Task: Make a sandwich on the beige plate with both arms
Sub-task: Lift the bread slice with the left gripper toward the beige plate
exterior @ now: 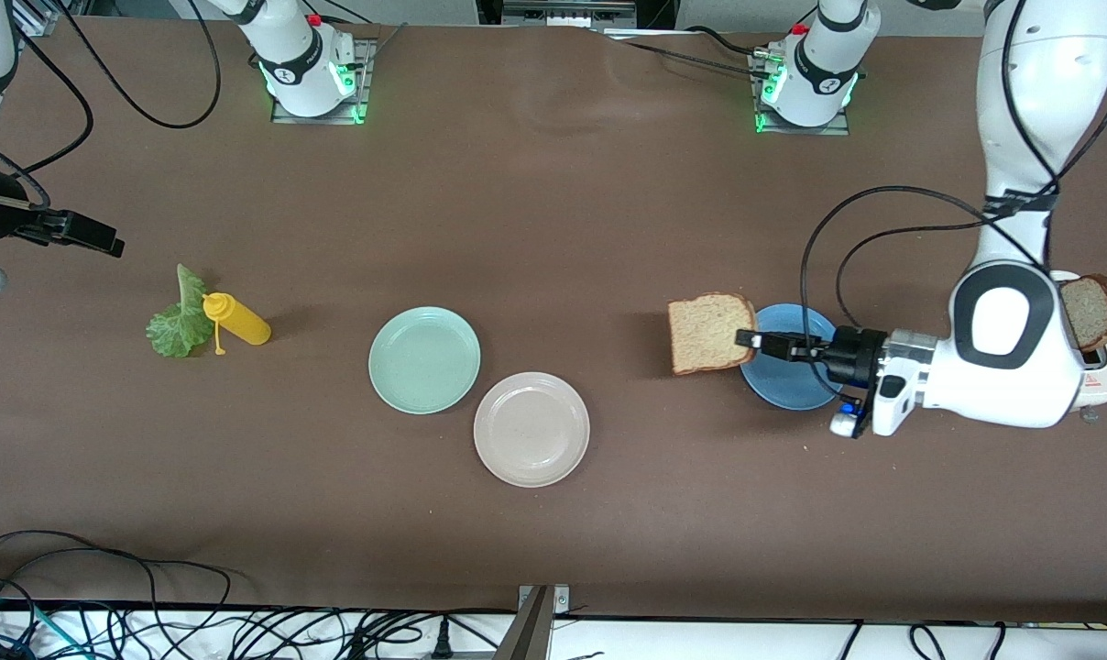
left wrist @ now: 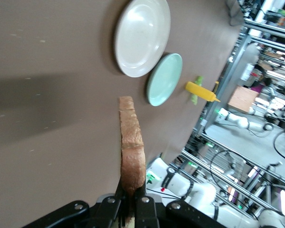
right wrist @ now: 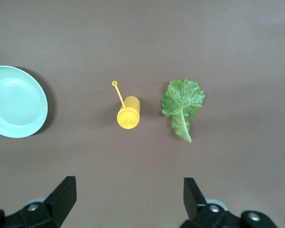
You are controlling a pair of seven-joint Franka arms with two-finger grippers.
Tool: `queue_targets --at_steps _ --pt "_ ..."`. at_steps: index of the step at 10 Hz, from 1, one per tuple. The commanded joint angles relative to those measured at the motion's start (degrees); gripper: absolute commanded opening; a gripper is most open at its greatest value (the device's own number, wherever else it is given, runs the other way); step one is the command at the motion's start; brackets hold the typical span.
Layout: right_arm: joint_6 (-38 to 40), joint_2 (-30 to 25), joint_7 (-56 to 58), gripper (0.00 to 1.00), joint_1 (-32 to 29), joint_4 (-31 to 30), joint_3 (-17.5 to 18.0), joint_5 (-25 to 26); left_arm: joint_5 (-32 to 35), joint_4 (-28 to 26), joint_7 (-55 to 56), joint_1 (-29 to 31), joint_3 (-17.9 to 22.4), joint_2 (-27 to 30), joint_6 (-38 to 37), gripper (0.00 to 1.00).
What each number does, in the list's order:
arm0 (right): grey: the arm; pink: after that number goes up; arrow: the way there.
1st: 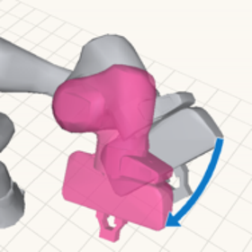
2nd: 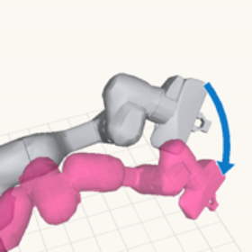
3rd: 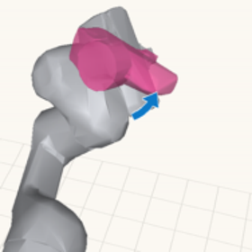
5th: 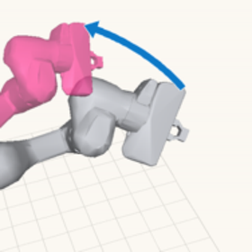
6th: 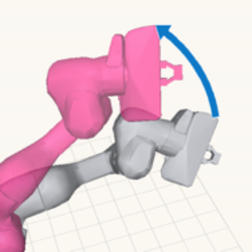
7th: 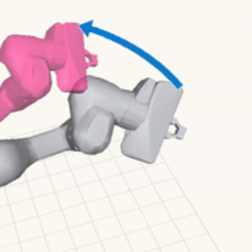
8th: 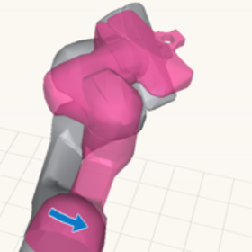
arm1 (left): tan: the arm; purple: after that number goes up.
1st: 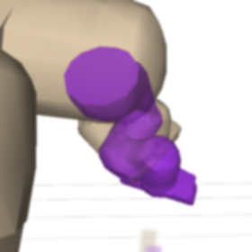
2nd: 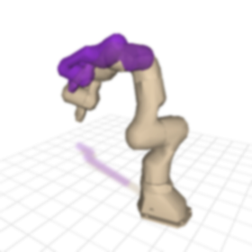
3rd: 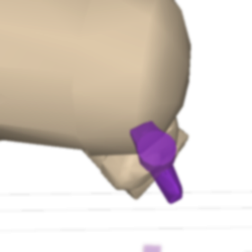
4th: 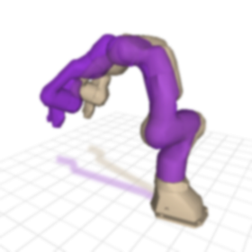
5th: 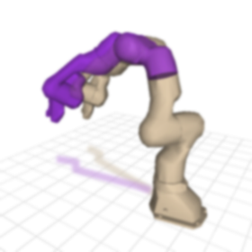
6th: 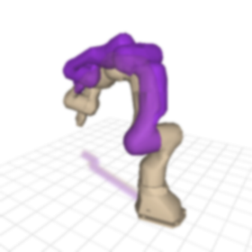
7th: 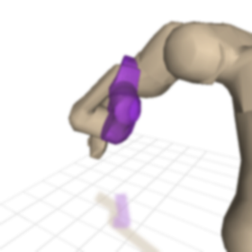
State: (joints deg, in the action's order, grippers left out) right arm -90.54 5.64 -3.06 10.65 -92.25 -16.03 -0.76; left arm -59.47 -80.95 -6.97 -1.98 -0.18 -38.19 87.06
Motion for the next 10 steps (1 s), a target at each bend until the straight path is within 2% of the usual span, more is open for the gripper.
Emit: queue_targets --at_steps 1,5,8,10 --pt "0.8 -0.28 -0.28 1.0 -0.02 0.32 -0.06 -0.91 -7.39 1.85 -2.87 -4.69 0.53 -2.94 3.43 0.0" --pt "0.8 -0.28 -0.28 1.0 -0.02 0.32 -0.06 -0.91 -17.33 2.46 -7.61 -11.38 0.53 -8.21 17.33 0.0" --pt "0.8 -0.28 -0.28 1.0 -0.02 0.32 -0.06 -0.91 -22.78 8.77 -7.88 -15.15 0.53 -14.0 25.05 0.0" --pt "0.8 -0.28 -0.28 1.0 -0.02 0.32 -0.06 -0.91 -26.65 10.72 -8.05 -18.05 0.53 -16.38 31.21 0.0"
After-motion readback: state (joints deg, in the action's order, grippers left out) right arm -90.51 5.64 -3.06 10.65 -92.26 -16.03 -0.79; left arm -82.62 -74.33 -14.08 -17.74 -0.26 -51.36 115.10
